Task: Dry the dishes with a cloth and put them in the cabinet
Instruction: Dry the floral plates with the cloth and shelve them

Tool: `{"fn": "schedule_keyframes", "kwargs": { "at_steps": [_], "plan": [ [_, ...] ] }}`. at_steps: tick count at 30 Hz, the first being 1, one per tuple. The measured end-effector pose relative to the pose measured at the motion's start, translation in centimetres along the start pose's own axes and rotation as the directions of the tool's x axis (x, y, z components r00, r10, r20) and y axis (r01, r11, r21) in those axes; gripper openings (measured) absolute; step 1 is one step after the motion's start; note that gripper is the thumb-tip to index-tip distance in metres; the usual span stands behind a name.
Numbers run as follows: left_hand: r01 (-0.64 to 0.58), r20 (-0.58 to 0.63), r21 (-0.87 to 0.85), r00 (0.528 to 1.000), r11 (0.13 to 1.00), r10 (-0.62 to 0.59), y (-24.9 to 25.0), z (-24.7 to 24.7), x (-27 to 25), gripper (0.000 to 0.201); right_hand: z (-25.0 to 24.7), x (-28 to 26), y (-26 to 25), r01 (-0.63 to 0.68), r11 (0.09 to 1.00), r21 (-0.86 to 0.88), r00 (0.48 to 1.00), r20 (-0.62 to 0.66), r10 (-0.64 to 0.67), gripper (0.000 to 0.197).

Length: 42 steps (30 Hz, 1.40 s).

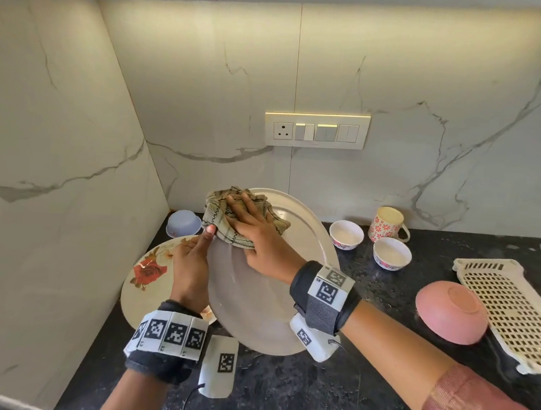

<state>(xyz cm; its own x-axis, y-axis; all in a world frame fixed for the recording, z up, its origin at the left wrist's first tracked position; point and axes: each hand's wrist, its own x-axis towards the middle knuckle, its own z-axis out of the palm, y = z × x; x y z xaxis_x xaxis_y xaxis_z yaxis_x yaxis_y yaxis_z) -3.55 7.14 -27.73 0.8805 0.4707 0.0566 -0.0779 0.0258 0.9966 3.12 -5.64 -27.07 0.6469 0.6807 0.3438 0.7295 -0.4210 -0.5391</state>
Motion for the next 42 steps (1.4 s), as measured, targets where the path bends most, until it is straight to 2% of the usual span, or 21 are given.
{"fn": "schedule_keyframes", "kwargs": {
  "at_steps": [4,6,7,8,9,10,11,12,13,14,17,20,23,26,29,31,33,35,36,40,42],
  "plan": [
    [0.004,-0.010,0.011,1.000,1.000,-0.004,-0.4,0.2,-0.1,0.046,-0.1,-0.7,0.8,0.039,0.998,-0.056,0.999,0.015,-0.038,0.070],
    [-0.122,0.037,0.127,0.992,0.984,0.118,-0.9,0.0,0.3,0.043,-0.2,-1.3,1.5,0.113,0.990,-0.089,0.994,0.009,-0.112,0.069],
    [-0.030,0.026,0.005,0.999,1.000,0.030,-0.6,-0.2,0.5,0.047,-0.1,-1.9,1.7,0.174,0.977,-0.125,0.985,0.012,-0.174,0.068],
    [0.084,0.095,-0.081,0.993,0.993,-0.076,-0.3,-0.6,1.0,0.056,0.1,-2.5,1.9,0.241,0.955,-0.174,0.970,0.022,-0.241,0.065],
    [0.127,0.165,-0.062,0.979,0.990,-0.116,-0.5,-0.7,1.3,0.064,0.4,-3.2,1.9,0.300,0.928,-0.221,0.953,0.033,-0.300,0.061],
    [0.102,0.219,-0.103,0.973,0.989,-0.078,-0.4,-0.7,1.4,0.068,0.7,-4.0,1.9,0.340,0.905,-0.254,0.939,0.043,-0.341,0.058],
    [0.043,0.161,-0.170,0.987,0.984,-0.016,-0.2,-0.3,1.1,0.065,0.8,-4.6,1.9,0.356,0.895,-0.271,0.933,0.046,-0.357,0.058],
    [-0.021,0.043,-0.129,0.999,0.991,0.027,-0.2,0.6,0.7,0.054,0.6,-5.1,2.1,0.354,0.893,-0.278,0.933,0.037,-0.359,0.059],
    [0.081,-0.032,-0.176,0.996,0.981,-0.088,-0.3,1.2,0.7,0.038,0.4,-5.6,2.3,0.356,0.890,-0.285,0.931,0.022,-0.365,0.060],
    [0.130,-0.037,-0.202,0.989,0.971,-0.140,-0.1,1.7,0.6,0.027,0.1,-6.1,2.6,0.369,0.881,-0.296,0.924,0.017,-0.381,0.060],
    [0.143,-0.052,-0.101,0.988,0.985,-0.149,-0.3,1.4,1.0,0.033,0.1,-8.8,3.6,0.441,0.833,-0.334,0.895,0.101,-0.434,0.057],
    [0.110,-0.077,-0.168,0.989,0.980,-0.124,-0.1,0.4,2.2,0.035,0.6,-12.5,5.4,0.413,0.847,-0.335,0.911,0.140,-0.389,0.068],
    [0.047,-0.078,-0.148,0.995,0.988,-0.059,0.3,0.3,2.5,0.034,0.6,-15.1,8.1,0.261,0.935,-0.242,0.964,0.016,-0.265,0.065],
    [0.030,-0.088,-0.125,0.995,0.992,-0.041,0.4,0.6,2.1,0.035,0.7,-15.9,9.6,0.035,0.998,-0.042,0.991,-0.128,-0.040,0.060],
    [0.020,-0.081,-0.091,0.996,0.996,-0.027,0.6,1.2,1.0,0.035,0.1,-14.1,10.2,-0.180,0.938,0.297,0.931,-0.257,0.260,0.061],
    [-0.022,-0.065,-0.068,0.998,0.997,0.018,0.5,1.8,0.1,0.041,-1.1,-11.5,10.1,-0.262,0.821,0.507,0.865,-0.253,0.432,0.061],
    [-0.064,-0.041,-0.027,0.997,0.998,0.062,0.4,2.5,-1.0,0.047,-2.5,-8.9,9.6,-0.309,0.728,0.612,0.812,-0.228,0.536,0.067],
    [-0.084,-0.031,-0.009,0.996,0.996,0.084,0.6,3.5,-2.1,0.046,-3.6,-6.4,9.1,-0.349,0.741,0.573,0.798,-0.232,0.555,0.077],
    [-0.101,-0.026,-0.003,0.995,0.995,0.101,0.7,3.9,-2.5,0.045,-4.0,-5.2,8.6,-0.350,0.772,0.530,0.814,-0.236,0.530,0.080],
    [-0.073,-0.032,-0.004,0.997,0.997,0.073,1.4,4.6,-2.4,0.041,-3.7,-2.6,5.2,-0.190,0.892,0.409,0.944,-0.173,0.281,0.073],
    [-0.046,-0.052,-0.016,0.998,0.999,0.045,1.7,4.1,-1.6,0.038,-2.4,-3.4,3.8,-0.094,0.929,0.358,0.981,-0.127,0.148,0.065]
  ]
}}
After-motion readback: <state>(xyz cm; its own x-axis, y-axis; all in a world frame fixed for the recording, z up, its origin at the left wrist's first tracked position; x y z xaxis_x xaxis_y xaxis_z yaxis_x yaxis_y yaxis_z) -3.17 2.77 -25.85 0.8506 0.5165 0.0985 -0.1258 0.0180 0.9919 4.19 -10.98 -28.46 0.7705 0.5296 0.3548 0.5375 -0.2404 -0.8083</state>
